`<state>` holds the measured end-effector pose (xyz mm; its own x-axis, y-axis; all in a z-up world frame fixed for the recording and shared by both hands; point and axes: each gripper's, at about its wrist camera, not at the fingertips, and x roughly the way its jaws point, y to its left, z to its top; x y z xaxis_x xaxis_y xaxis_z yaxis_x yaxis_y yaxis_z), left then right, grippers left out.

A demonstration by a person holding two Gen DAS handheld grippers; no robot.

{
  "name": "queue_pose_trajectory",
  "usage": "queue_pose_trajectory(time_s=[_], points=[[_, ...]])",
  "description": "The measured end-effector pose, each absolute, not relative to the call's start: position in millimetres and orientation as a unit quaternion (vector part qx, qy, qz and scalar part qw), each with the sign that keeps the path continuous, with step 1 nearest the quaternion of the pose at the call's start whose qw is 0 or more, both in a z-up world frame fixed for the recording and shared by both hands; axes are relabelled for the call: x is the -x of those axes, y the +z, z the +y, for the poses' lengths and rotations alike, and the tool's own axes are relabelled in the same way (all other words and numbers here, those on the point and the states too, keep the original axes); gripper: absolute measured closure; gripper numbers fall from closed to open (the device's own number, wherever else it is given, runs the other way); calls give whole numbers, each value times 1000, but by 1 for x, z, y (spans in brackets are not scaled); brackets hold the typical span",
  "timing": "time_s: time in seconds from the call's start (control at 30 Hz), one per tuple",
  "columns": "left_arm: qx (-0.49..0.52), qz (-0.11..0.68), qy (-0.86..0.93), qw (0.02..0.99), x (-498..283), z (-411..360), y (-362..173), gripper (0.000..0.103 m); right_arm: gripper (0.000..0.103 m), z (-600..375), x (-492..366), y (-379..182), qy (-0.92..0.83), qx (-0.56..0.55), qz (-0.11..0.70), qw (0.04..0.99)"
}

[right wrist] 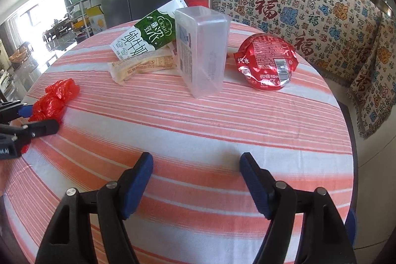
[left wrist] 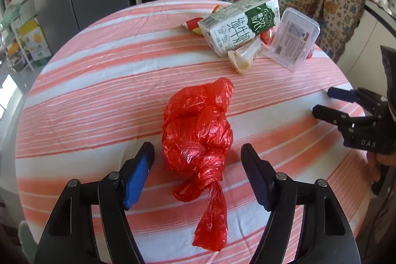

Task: Collect trash
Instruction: 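Grasp the red plastic bag with the left tool while the right tool grasps the clear plastic box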

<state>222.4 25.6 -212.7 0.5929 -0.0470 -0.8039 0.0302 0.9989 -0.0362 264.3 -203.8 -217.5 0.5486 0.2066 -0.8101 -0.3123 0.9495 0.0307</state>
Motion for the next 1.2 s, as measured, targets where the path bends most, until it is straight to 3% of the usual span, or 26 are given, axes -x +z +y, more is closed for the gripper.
queue_pose_trajectory(time_s=[0.07,0.4,0.47,0.5,0.8,1.0,1.2], points=[[8,449,-21,893,-225,25,-214,17,27,-200,-277,-218,159,69,455,873],[-4,446,-27,895,-226,21,-218,7,31,-177,-336,-224,150,65,450,878],[-7,447,-27,894,-227,21,-218,6,52,-177,-334,-222,148,68,444,881],[-8,447,-27,894,-227,21,-219,6,68,-177,-330,-221,147,69,444,881],[-16,450,-23,893,-229,19,-219,6,68,-187,-253,-199,136,37,507,851],[-14,449,-19,893,-229,20,-220,5,68,-191,-231,-176,127,35,497,858],[-10,449,-20,893,-228,21,-219,5,69,-194,-233,-192,122,27,491,862]])
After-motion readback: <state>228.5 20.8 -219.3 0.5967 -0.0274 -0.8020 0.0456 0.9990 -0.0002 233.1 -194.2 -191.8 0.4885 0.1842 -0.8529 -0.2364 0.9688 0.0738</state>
